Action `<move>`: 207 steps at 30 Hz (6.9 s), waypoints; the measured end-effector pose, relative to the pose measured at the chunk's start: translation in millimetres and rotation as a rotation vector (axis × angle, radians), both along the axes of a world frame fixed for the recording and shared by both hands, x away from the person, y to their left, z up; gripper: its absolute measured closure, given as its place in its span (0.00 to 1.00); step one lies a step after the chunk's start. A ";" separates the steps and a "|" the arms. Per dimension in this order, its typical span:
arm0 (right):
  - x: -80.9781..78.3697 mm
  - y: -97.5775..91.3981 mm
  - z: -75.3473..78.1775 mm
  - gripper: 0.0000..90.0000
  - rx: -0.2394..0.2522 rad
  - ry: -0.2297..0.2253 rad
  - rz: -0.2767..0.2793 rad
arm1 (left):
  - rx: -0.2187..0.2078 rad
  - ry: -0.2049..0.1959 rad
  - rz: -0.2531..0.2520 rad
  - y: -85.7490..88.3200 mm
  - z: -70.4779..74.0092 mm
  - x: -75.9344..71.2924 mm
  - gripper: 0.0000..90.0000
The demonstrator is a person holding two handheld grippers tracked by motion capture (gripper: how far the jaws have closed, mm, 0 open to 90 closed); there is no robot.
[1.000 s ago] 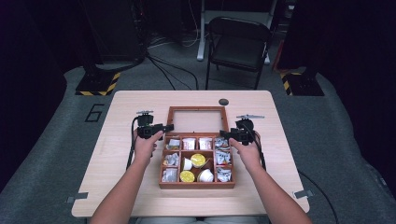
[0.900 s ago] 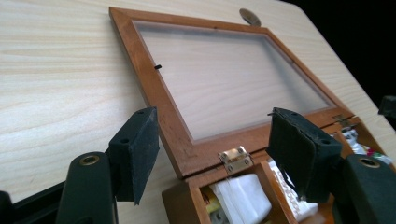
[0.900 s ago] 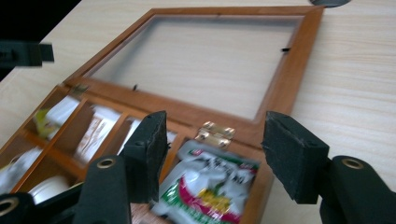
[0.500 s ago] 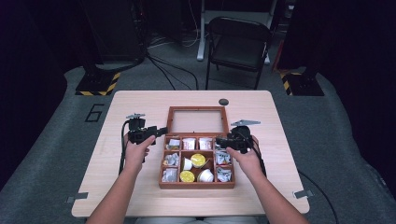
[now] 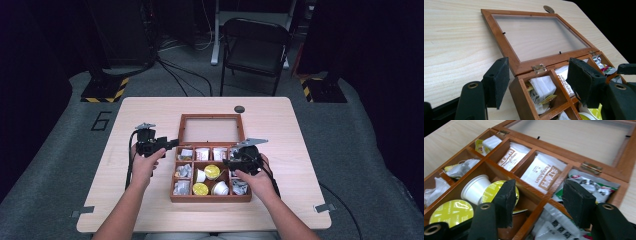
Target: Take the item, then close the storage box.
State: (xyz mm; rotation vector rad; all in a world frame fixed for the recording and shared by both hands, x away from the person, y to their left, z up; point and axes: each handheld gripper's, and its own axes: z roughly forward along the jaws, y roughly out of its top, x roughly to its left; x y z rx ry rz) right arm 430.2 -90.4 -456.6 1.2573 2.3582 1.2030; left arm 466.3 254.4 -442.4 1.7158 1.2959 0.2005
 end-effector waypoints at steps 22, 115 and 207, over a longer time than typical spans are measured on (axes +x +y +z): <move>-5.0 33.1 -13.1 0.43 -0.021 0.063 0.106 | -0.017 -0.004 0.033 12.4 -1.5 -12.9 0.38; -7.2 29.3 14.9 0.42 -0.032 0.051 0.160 | -0.053 -0.003 0.084 27.8 -4.0 -12.3 0.38; 38.1 -168.0 -30.7 0.31 -0.162 -0.001 -0.528 | -0.054 0.004 0.085 26.9 -4.8 -6.4 0.38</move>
